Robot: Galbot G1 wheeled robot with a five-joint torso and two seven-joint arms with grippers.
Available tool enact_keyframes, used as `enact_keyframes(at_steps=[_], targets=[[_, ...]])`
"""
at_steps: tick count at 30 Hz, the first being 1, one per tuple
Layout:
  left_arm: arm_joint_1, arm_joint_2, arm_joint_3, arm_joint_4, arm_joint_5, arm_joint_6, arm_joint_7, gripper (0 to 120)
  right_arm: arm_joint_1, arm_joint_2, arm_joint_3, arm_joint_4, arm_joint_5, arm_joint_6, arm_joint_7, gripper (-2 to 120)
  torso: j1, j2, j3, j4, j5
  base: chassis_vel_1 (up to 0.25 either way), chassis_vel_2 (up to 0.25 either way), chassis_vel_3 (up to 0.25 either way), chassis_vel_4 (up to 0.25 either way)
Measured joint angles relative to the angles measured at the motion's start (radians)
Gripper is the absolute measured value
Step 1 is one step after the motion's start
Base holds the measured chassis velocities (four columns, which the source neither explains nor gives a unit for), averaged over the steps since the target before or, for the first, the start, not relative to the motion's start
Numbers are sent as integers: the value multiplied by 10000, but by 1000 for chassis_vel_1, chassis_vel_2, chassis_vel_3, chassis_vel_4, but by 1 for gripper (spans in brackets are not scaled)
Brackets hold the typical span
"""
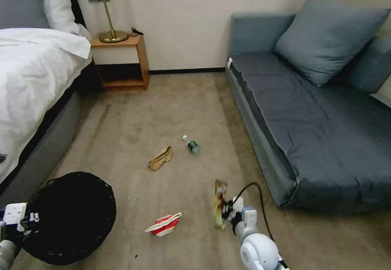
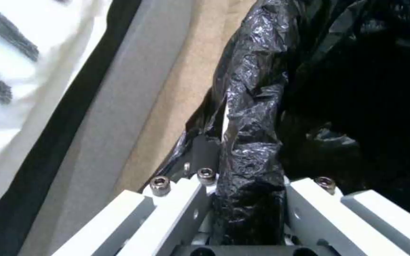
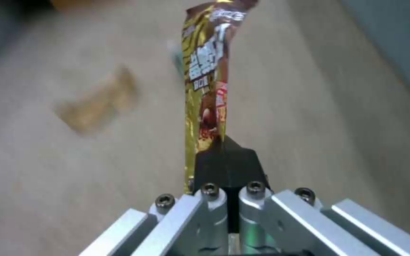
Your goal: Pick up the trash bin, then pick up the garbage on the floor and place it into the trash bin.
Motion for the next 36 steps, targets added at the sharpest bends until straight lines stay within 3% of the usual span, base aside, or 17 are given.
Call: enact_keyframes(at_steps=[3,8,12,14,18,25,36], targets=[[39,-57,59,-110,1,9,-10,3,355,-410,-729,1341,468,432,-251,0,0,0,-1,3,0,0,0,0,0],[86,-103,86,-258,-41,44,-19,3,846,-620,-1460,1687,663,585,-413,0,0,0,-1,2,-1,0,0,0,0],[201,-210,121,-555,-236,133,-28,3,2156,-700,-2814,1591,1314,697,-503,0,0,1,0,2,-1,0,0,0,0],[206,-239,125,-620,-262,154,-31,3,2491,-622,-3121,1479,1455,699,-502,0,0,0,0,3,-1,0,0,0,0],[178,-339,204,-852,-335,267,-58,3,4164,478,-4585,441,1894,708,-324,0,0,0,0,5,-2,0,0,0,0],[63,-545,477,-1039,-341,413,-114,3,4664,1234,-5606,-275,1843,812,-251,0,0,0,0,3,-2,0,0,0,0],[8,-637,708,-1113,-322,499,-179,3,4207,1304,-6474,-362,1490,934,-706,0,0,0,-1,2,-1,0,0,0,0]])
